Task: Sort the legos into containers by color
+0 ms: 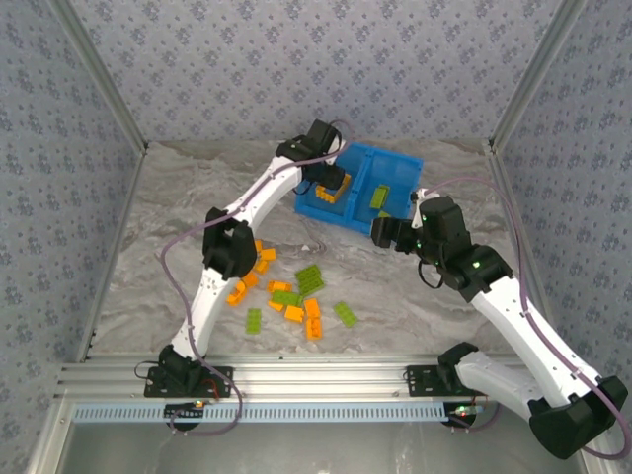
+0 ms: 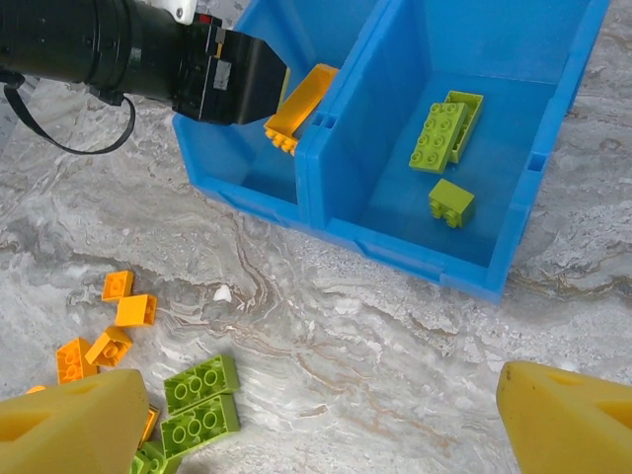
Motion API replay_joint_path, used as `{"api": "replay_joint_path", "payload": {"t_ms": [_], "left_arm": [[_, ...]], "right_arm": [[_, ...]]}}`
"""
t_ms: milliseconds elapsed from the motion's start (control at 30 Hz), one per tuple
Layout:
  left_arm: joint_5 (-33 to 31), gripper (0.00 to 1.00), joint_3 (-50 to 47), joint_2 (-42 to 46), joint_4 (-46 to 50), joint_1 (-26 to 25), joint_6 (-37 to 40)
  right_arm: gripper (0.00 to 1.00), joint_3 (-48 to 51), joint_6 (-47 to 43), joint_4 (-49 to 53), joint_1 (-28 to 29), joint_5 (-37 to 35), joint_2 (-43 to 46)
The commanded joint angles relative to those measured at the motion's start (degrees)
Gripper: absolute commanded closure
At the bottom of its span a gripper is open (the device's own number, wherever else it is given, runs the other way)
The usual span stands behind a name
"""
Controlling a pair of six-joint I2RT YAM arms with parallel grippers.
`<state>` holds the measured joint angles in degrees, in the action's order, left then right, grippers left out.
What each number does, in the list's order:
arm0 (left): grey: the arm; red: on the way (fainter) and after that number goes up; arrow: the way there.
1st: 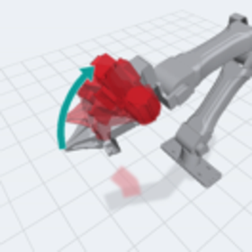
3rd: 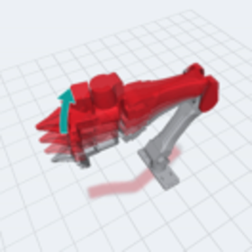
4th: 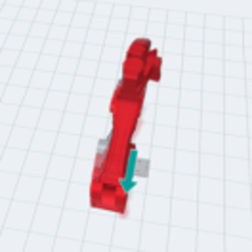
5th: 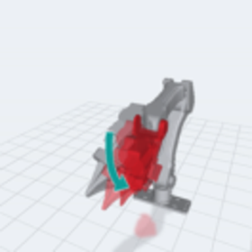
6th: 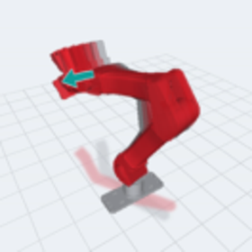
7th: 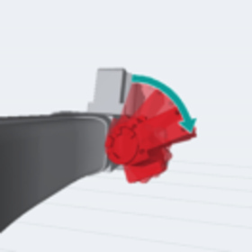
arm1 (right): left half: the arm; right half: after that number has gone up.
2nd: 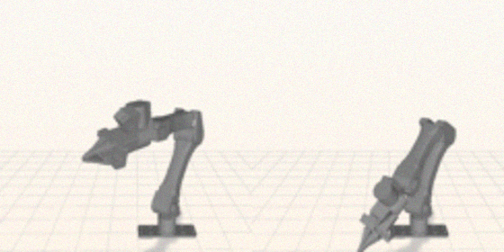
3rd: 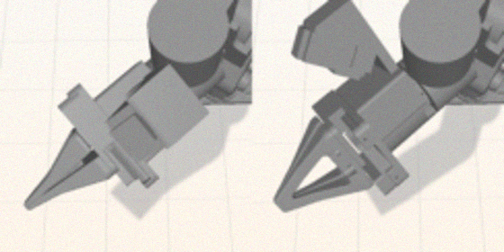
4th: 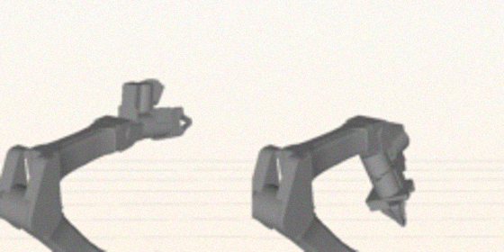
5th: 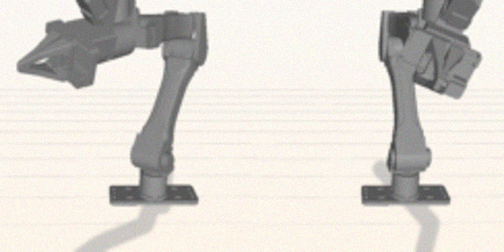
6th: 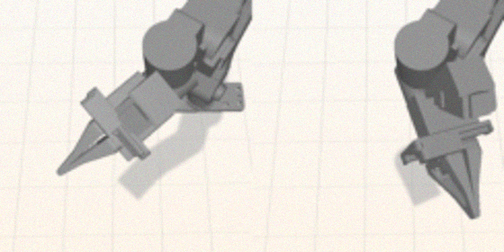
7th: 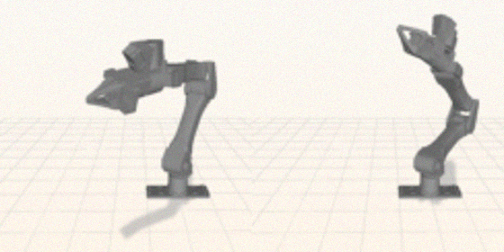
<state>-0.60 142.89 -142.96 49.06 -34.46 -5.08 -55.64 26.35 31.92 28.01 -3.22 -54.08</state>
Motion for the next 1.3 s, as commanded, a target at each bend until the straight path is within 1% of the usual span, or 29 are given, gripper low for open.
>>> {"api": "replay_joint_path", "payload": {"t_ms": [0, 100, 167, 267, 300, 400, 500, 600, 700, 767, 867, 933, 1000, 1100, 1267], "left_arm": [[1.1, 0.5, 3.4, 2.8, 2.0, -0.1, -0.7], [1.6, 0.5, 1.5, 6.1, 2.4, -0.4, -1.1], [1.9, 0.5, -2.3, 10.2, 1.2, -0.7, -1.5], [0.9, 0.5, -14.3, 19.9, -3.3, -1.3, -3.2], [0.3, 0.5, -19.9, 23.9, -5.6, -1.4, -4.1], [-3.7, 0.5, -35.7, 34.8, -9.7, -1.4, -6.5], [-7.4, 0.5, -49.3, 43.8, -11.8, -1.2, -8.4], [-10.3, 0.49, -59.4, 49.7, -10.6, -0.4, -13.5], [-10.2, 0.46, -67.7, 53.6, -10.6, 1.2, -19.1], [-9.0, 0.45, -72.2, 54.7, -12.3, 2.1, -21.5], [-6.4, 0.43, -75.7, 53.7, -14.6, 3.5, -23.6], [-6.4, 0.42, -77.1, 51.9, -16.1, 4.2, -24.2], [-7.1, 0.38, -77.6, 49.7, -17.0, 5.1, -24.5], [-10.1, 0.37, -78.0, 46.9, -18.4, 5.8, -25.1], [-8.3, 0.37, -79.3, 43.0, -22.2, 8.0, -26.4]], "right_arm": [[0.06, -0.4, 0.8, 1.8, -0.4, -0.8, 1.0], [0.06, 0.0, 0.9, 1.1, -0.4, -0.6, 1.1], [0.06, 0.7, 1.0, 0.5, -0.4, -0.8, 0.9], [0.05, 1.8, 1.6, -0.4, -0.4, -0.7, 0.5], [0.04, 2.1, 1.7, -0.7, -0.4, -0.5, 0.2], [0.0, 3.0, 1.9, -2.0, -0.4, 0.4, -0.6], [0.0, 3.4, 1.5, -4.2, -0.3, 1.8, -2.0], [0.0, 3.0, 1.3, -6.2, -0.4, 3.3, -4.6], [0.0, 2.1, 1.2, -7.7, -0.4, 4.9, -7.3], [0.0, 1.4, 1.2, -8.1, -0.4, 5.8, -9.1], [0.0, 0.4, 1.1, -7.2, -0.3, 6.5, -10.6], [0.0, 0.1, 1.1, -6.4, -0.2, 6.1, -10.5], [0.0, 0.2, 1.2, -5.6, -0.2, 5.5, -9.8], [0.0, 1.2, 1.8, -5.1, -0.2, 4.3, -8.4], [0.0, 1.8, 2.2, -5.0, -0.2, 4.0, -7.8]]}}
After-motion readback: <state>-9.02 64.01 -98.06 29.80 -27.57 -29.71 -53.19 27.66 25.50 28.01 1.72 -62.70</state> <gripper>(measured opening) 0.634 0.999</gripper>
